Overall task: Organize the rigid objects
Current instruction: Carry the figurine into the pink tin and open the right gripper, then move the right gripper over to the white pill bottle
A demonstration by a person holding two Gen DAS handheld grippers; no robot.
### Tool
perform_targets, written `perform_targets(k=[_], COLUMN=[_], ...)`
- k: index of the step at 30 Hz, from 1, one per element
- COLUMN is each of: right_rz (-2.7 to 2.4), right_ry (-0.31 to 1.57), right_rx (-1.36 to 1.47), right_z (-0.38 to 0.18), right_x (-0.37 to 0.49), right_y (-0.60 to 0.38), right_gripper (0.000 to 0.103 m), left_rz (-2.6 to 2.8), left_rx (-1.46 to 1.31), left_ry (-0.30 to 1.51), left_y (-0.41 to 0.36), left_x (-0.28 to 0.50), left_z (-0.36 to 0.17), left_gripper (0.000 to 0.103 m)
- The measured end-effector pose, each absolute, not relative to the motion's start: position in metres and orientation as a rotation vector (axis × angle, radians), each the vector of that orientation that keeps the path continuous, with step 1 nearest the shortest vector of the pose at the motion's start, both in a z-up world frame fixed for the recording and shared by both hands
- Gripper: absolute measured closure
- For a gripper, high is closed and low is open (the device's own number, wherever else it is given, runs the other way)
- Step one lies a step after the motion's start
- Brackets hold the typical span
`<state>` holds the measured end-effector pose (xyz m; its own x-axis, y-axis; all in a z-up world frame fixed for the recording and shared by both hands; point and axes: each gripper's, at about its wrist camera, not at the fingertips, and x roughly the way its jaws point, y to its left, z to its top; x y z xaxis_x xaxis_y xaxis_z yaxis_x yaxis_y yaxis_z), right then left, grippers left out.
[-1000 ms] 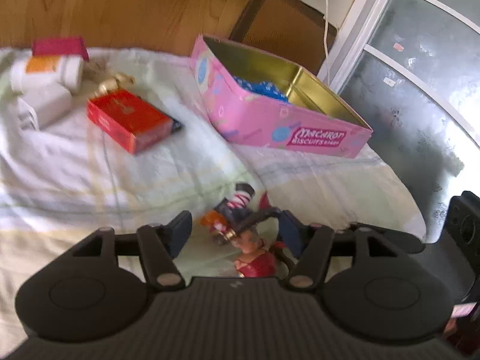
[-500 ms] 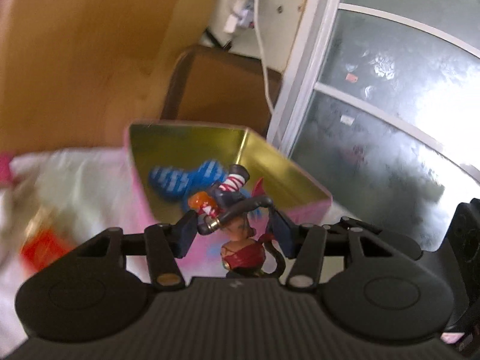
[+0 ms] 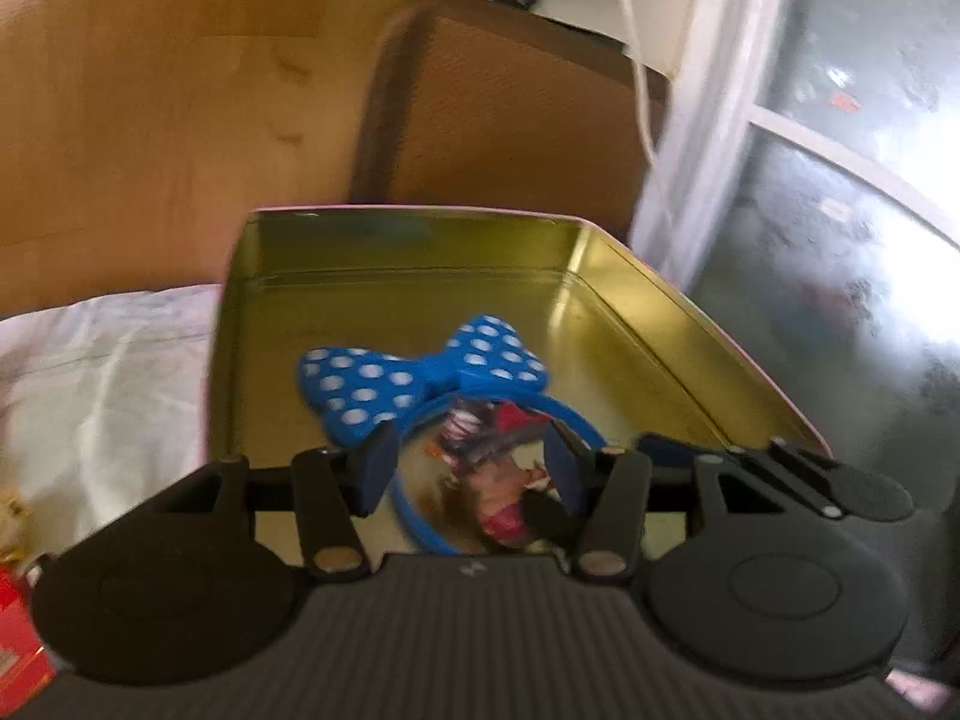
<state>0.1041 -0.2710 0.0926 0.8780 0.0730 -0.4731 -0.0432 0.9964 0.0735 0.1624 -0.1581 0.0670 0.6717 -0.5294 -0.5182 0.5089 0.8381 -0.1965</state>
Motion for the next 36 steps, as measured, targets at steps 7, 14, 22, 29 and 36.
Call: perform_targets(k=[7,14,22,29,36], right_rz=[0.059,0.272,0.493,0.567,0.534], right_ry=[0.388,0.32,0.438,0.572,0.766], right_rx=[0.101,0.082,-0.02,-0.036,0.092], right_z=[0.117,0.137,0.123,0.111,0.084], right_x=[0.069,0.05,0.08,0.142,0.219], right_y=[-0.261,-0.198,-0.083,-0.007,0.033], right_gripper=[0.035,0.038,0.044,0.046,0.042], left_rz=[-0.513,-0.135,0.148,0.068,0.078], left_rx=[-0.078,-0.01,-0.084,-0.208,-0.311], left_ry=[0.452,0.466,0.506,0.477,0.517], left_y=[-0.068,0.069,0.172,0.193,0.199], left_x=[0.123,0.1,0.111,0.113,0.121], left_z=[0.092,0.057,0.019,0.021,0.015], left_gripper=[0.047,0.047,0.047,0.047,0.047])
